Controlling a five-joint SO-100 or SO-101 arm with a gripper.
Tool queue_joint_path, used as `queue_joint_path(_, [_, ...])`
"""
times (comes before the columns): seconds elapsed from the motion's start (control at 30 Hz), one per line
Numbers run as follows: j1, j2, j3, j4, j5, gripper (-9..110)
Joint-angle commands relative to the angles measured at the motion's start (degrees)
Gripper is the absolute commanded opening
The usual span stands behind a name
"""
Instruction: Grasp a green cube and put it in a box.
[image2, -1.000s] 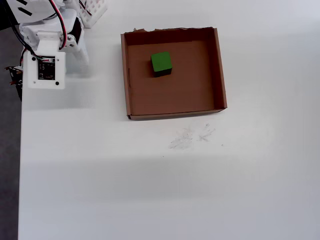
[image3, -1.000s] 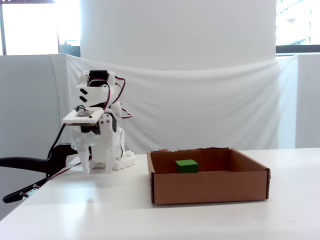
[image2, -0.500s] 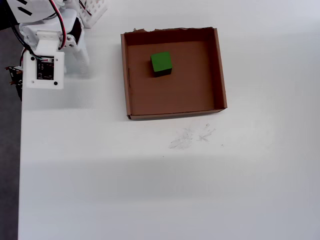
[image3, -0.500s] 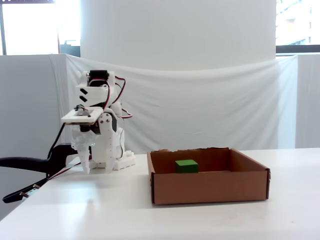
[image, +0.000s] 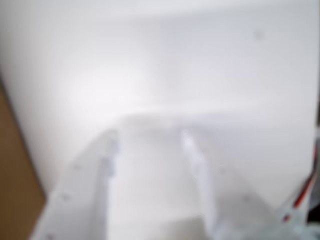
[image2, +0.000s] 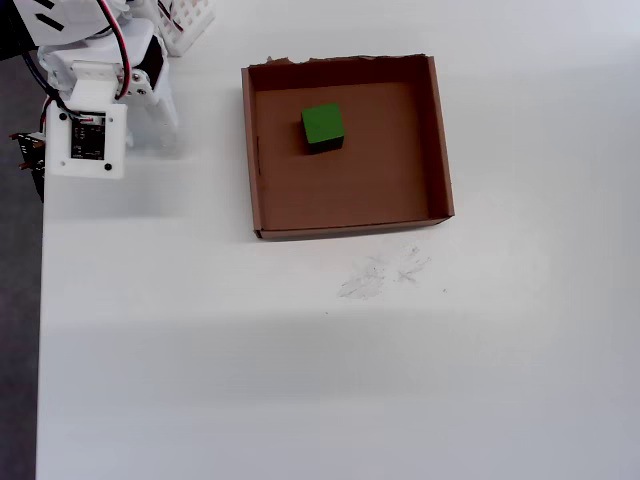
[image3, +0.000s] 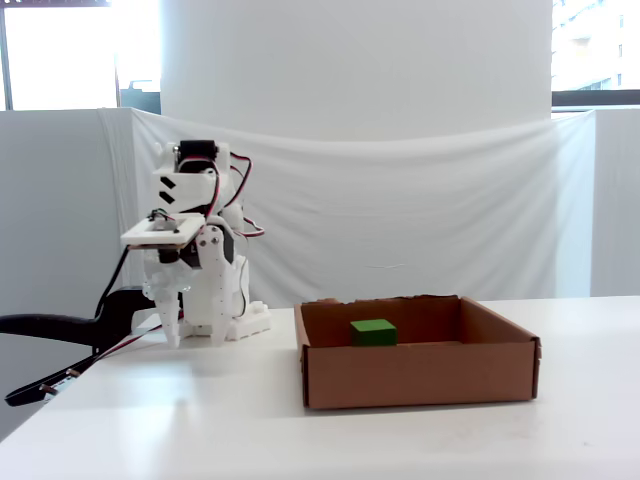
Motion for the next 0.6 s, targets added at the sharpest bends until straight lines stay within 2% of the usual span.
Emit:
queue_joint_path(0.0, [-0.44, -0.7, -0.26, 0.26, 0.18, 15])
queue_joint_path(0.57, [-0.35, -0.7, -0.26, 0.35, 0.53, 17])
